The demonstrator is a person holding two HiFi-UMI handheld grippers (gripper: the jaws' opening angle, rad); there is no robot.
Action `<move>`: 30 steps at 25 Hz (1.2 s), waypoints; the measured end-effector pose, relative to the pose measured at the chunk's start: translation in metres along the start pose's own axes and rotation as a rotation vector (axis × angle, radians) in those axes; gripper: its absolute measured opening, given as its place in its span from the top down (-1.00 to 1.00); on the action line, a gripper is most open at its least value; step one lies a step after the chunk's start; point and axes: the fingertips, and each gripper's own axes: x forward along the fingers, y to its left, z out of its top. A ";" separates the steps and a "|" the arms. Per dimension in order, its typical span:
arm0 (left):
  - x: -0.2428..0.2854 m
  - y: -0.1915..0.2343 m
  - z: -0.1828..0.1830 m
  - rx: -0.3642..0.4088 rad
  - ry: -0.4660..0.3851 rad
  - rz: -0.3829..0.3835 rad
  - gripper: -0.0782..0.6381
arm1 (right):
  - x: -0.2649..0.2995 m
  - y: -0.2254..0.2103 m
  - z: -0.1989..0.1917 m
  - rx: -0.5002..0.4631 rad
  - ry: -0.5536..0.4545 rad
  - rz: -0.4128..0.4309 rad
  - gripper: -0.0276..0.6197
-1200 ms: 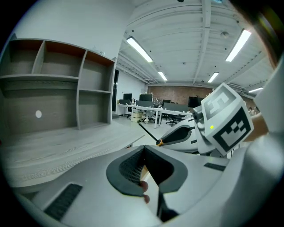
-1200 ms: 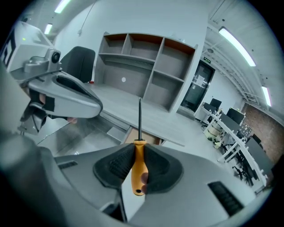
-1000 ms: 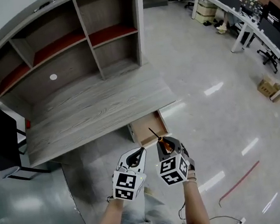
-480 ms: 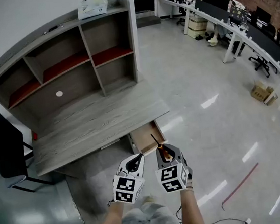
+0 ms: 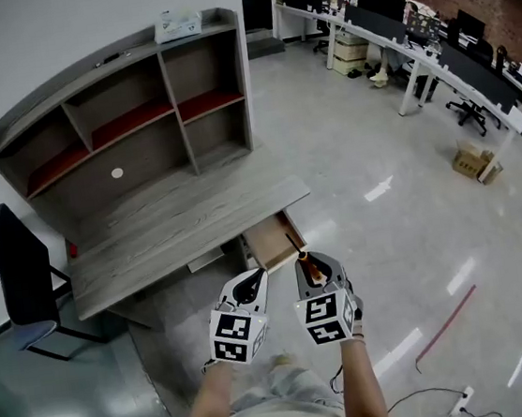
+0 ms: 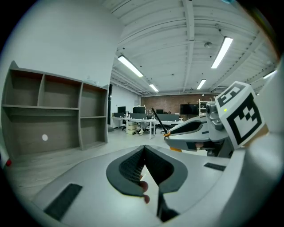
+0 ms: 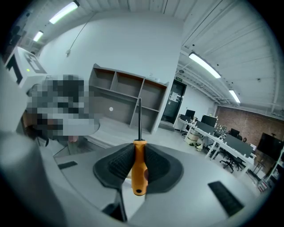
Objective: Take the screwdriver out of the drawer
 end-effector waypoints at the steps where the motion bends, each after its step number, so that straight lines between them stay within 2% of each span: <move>1: -0.006 -0.002 0.003 0.002 -0.006 -0.003 0.74 | -0.007 0.003 0.003 -0.001 -0.005 -0.006 0.66; 16: -0.101 -0.036 0.017 0.005 -0.049 -0.020 0.73 | -0.111 0.045 0.023 -0.014 -0.054 -0.072 0.66; 30: -0.175 -0.074 0.027 0.017 -0.122 -0.041 0.73 | -0.187 0.088 0.034 -0.020 -0.119 -0.054 0.65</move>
